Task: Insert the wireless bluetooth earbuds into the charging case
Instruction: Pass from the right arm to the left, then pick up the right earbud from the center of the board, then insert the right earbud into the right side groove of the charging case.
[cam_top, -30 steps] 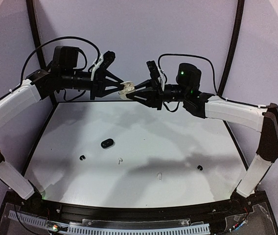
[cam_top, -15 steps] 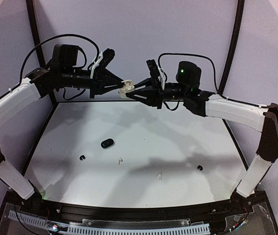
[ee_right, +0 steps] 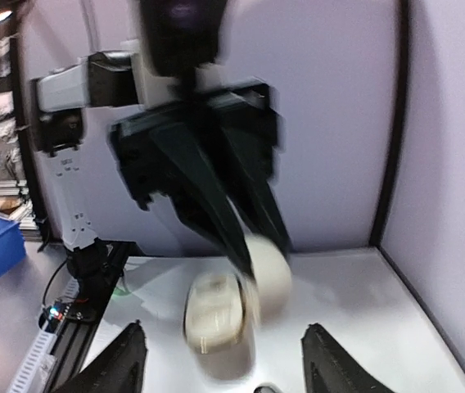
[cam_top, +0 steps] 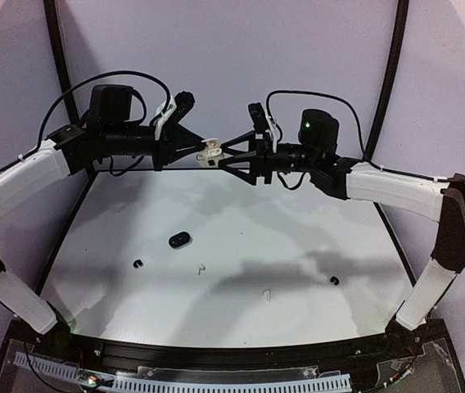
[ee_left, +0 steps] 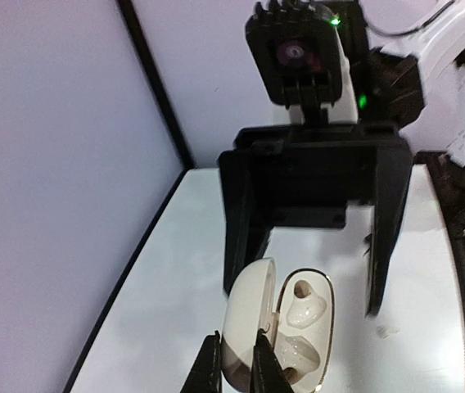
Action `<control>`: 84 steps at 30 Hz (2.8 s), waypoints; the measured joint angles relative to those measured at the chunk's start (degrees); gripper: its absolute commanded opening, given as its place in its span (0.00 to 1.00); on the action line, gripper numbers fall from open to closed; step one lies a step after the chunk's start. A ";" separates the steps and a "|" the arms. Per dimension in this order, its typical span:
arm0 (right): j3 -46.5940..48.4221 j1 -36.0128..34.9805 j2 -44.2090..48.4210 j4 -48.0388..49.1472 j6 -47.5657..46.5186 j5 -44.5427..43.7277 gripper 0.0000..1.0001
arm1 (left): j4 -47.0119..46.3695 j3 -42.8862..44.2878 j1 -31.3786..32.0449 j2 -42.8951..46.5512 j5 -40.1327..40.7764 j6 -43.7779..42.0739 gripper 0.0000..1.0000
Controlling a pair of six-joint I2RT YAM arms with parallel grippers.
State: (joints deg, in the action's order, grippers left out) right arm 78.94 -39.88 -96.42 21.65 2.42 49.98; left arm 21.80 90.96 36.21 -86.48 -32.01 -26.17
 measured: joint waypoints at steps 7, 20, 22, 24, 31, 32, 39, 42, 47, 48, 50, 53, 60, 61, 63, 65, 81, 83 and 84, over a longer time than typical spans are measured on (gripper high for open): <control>-5.88 1.99 3.41 -6.49 3.98 -8.41 0.61 | -8.22 -12.00 0.02 5.44 12.46 -7.45 0.01; -2.43 -0.13 5.64 -52.35 27.93 -42.40 0.51 | -20.22 -29.90 0.02 10.91 31.82 -3.23 0.01; -3.06 -2.69 5.14 -56.85 31.17 -44.68 0.51 | -21.49 -31.91 0.02 11.89 32.37 -0.35 0.01; -3.21 -6.27 3.93 -61.07 34.01 -46.84 0.51 | -23.39 -35.06 0.07 13.62 32.50 2.62 0.01; -3.56 -11.72 -3.69 -67.04 39.17 -48.28 0.51 | -25.35 -43.56 2.45 19.04 31.78 6.69 0.01; -3.61 -11.78 -4.09 -67.17 39.32 -48.30 0.51 | -25.35 -44.00 2.60 19.41 31.61 6.71 0.01; -3.63 -13.18 -11.72 -70.31 38.99 -47.25 0.50 | -25.79 -45.27 3.06 21.09 30.42 6.99 0.01; -2.71 -13.88 -14.56 -71.78 37.46 -46.64 0.47 | -25.81 -45.27 3.08 21.09 30.34 6.93 0.01; -1.27 -14.78 -16.63 -73.68 35.74 -46.16 0.29 | -25.81 -45.27 3.08 21.07 30.34 6.88 0.01; -1.14 -14.84 -16.74 -74.03 35.39 -46.07 0.29 | -25.81 -45.27 3.08 21.05 30.34 6.84 0.01; -0.76 -14.84 -16.98 -74.58 35.34 -46.14 0.29 | -25.79 -45.22 3.08 20.92 30.32 6.69 0.01; -0.11 -14.95 -17.40 -75.34 35.34 -46.21 0.30 | -25.79 -45.13 3.06 20.57 30.29 6.51 0.01; 0.37 -16.11 -17.81 -76.39 35.36 -47.06 0.22 | -25.79 -44.92 3.06 19.82 29.81 6.05 0.01; 0.37 -16.26 -17.81 -76.59 35.41 -47.21 0.20 | -25.81 -44.92 3.06 19.76 29.73 6.01 0.01; 0.37 -16.37 -17.81 -76.91 35.60 -47.28 0.15 | -25.79 -44.92 3.08 19.74 29.64 5.84 0.01; 0.37 -16.44 -17.84 -77.15 35.39 -47.28 0.10 | -25.81 -44.92 3.08 19.74 29.64 5.68 0.01; 16.57 -17.05 -9.09 -65.53 20.94 -55.17 0.00 | -21.64 -37.42 3.08 17.59 24.41 4.13 0.01; 12.37 -18.03 -0.66 -53.33 16.24 -56.37 0.00 | -19.50 -34.21 3.08 16.87 23.06 3.04 0.01; 10.10 -18.56 2.75 -47.93 14.23 -56.83 0.00 | -18.80 -33.18 3.08 16.61 22.73 2.56 0.01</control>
State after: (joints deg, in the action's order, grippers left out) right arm 89.03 -58.43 -93.67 -26.28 16.64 -6.85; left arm 3.01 57.78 39.29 -69.87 -9.28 -23.62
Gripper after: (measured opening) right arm 0.123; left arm 0.073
